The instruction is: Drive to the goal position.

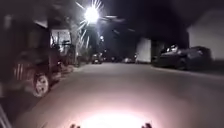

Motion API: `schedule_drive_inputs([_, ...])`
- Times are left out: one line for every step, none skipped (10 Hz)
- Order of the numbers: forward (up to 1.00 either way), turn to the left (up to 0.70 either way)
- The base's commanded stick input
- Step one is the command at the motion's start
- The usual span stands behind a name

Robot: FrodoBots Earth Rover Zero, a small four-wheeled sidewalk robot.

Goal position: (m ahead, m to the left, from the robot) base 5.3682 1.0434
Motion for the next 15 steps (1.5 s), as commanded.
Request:
schedule_drive_inputs([0.85, 0.0])
schedule_drive_inputs([0.85, 0.0])
schedule_drive_inputs([0.85, 0.0])
schedule_drive_inputs([0.85, 0.0])
schedule_drive_inputs([0.85, 0.0])
schedule_drive_inputs([0.85, 0.0])
schedule_drive_inputs([0.85, -0.15])
schedule_drive_inputs([0.85, -0.3])
schedule_drive_inputs([0.85, -0.34])
schedule_drive_inputs([0.85, -0.34])
schedule_drive_inputs([0.85, -0.11])
schedule_drive_inputs([0.85, 0.0])
schedule_drive_inputs([0.85, 0.0])
schedule_drive_inputs([0.85, 0.0])
schedule_drive_inputs([0.85, 0.0])
